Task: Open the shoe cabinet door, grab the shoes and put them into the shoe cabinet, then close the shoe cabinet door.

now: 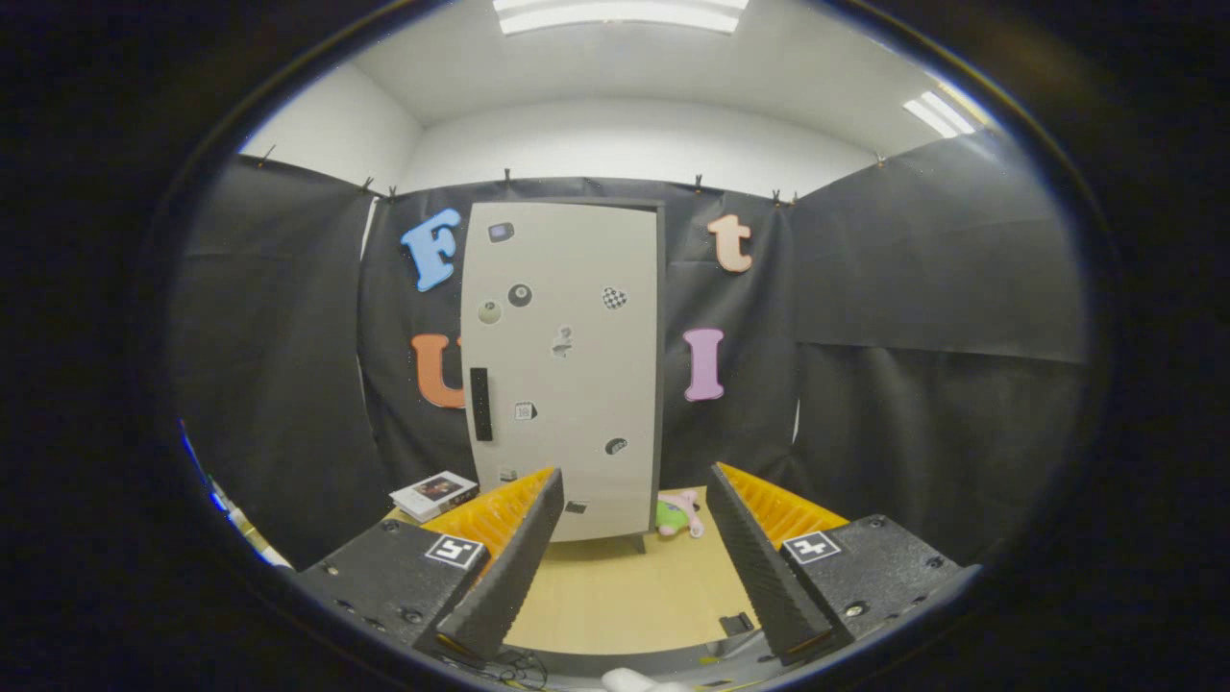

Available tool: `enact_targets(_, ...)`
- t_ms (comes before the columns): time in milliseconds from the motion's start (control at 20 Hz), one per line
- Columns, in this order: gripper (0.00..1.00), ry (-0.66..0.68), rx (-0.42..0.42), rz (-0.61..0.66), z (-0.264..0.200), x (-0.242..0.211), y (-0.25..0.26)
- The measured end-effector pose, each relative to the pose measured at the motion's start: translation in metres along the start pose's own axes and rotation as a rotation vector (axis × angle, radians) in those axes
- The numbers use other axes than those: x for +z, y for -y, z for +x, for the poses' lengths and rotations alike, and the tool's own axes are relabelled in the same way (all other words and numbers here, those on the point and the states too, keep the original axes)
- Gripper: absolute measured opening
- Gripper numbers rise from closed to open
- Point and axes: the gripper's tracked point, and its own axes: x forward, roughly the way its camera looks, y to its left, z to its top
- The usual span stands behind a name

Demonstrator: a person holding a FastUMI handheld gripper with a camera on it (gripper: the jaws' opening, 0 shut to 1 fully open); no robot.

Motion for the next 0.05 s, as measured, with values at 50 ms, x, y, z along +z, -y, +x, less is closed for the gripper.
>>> enact_targets(50, 0.98, -0.002, 0.002, -0.003, 0.0000, -0.0004, -0.0014)
